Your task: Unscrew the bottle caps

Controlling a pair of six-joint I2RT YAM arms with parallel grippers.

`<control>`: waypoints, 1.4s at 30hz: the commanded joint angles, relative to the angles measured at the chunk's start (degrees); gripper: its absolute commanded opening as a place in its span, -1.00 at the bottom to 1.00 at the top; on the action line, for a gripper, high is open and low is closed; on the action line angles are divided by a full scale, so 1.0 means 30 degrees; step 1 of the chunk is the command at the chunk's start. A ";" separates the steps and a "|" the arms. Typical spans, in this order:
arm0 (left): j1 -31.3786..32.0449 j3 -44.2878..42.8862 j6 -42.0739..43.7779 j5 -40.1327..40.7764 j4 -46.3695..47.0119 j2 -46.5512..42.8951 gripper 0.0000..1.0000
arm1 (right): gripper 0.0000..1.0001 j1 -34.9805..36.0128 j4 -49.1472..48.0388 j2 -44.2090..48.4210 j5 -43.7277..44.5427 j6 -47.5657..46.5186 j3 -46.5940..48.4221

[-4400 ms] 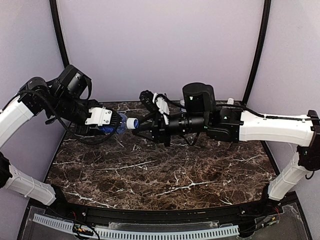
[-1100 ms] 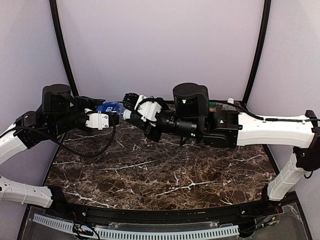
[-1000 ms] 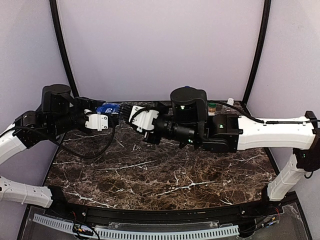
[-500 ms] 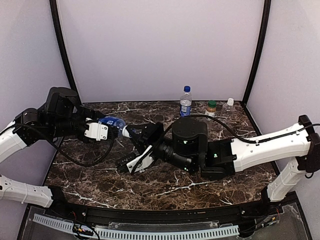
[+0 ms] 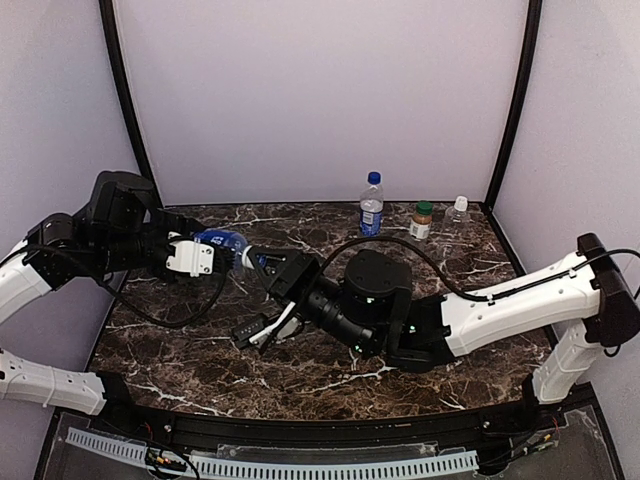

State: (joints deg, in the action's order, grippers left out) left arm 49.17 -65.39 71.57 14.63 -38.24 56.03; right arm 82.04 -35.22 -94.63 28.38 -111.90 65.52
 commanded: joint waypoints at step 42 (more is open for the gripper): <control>0.0273 0.3495 0.4619 0.5611 1.4373 0.0889 0.00 | 0.08 -0.7942 0.4999 0.1611 -1.3622 5.3174 0.2976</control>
State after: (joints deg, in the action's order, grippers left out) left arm 49.74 -54.94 85.12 31.55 4.40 59.24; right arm 58.70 -18.22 -89.14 -13.69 44.71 74.56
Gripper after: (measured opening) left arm 0.500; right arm 0.537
